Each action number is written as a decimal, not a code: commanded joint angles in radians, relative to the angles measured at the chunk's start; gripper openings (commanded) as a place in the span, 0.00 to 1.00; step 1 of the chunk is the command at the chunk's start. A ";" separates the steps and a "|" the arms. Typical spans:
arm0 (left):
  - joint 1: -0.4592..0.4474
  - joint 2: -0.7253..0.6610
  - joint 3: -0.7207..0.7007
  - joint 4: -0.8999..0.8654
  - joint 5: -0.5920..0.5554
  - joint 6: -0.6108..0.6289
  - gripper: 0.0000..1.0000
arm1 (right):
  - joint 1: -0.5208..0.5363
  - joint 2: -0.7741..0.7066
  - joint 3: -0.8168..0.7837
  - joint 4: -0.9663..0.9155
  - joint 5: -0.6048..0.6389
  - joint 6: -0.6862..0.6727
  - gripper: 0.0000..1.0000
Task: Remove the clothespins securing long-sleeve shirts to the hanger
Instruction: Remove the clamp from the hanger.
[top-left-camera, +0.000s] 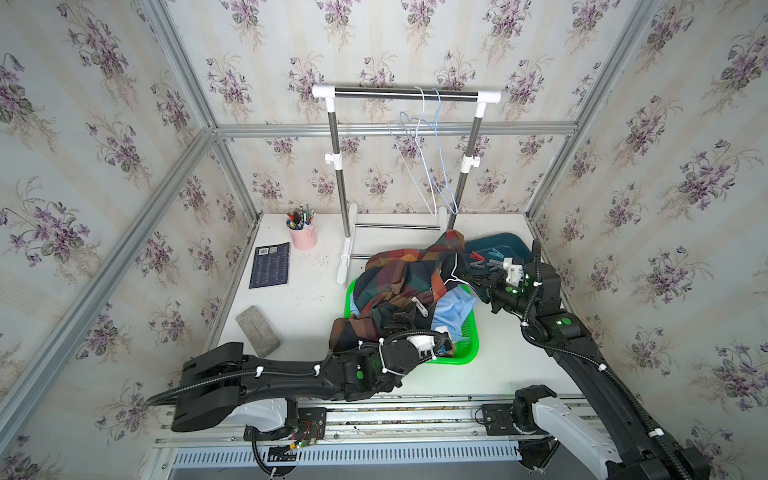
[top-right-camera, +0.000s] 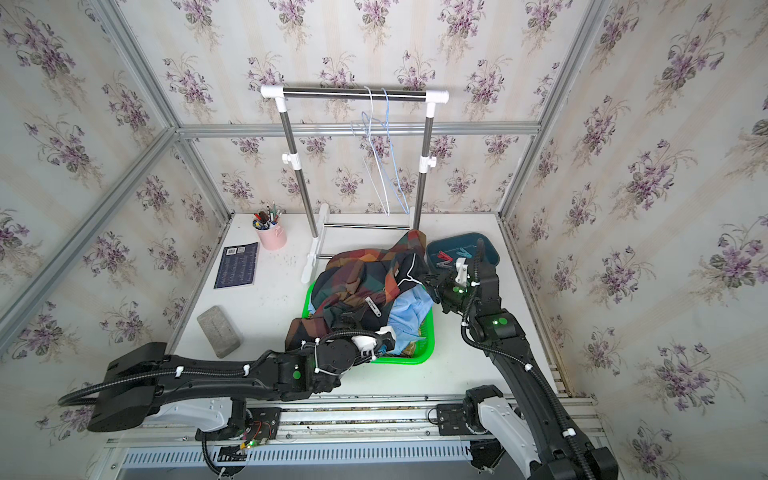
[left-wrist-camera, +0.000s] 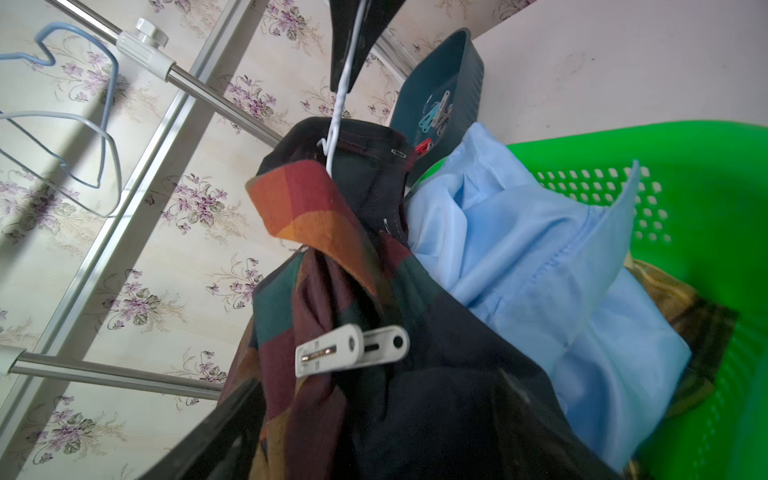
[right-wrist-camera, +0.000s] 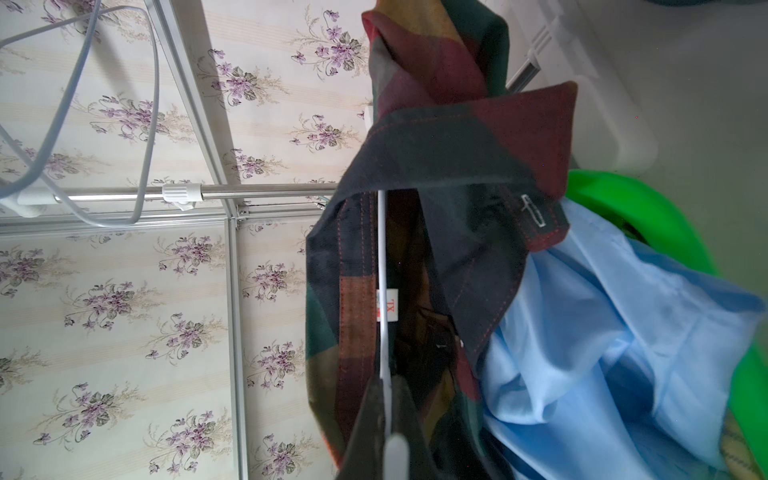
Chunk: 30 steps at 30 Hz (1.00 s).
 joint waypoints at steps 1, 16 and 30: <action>-0.002 0.082 0.027 0.196 -0.116 0.062 0.85 | 0.005 0.002 0.005 0.046 0.019 0.027 0.00; 0.030 0.263 0.141 0.309 -0.314 0.112 0.56 | 0.004 -0.004 -0.026 0.094 -0.017 0.043 0.00; 0.086 0.100 0.169 -0.093 -0.274 -0.129 0.21 | 0.002 -0.004 -0.022 0.110 -0.009 0.029 0.00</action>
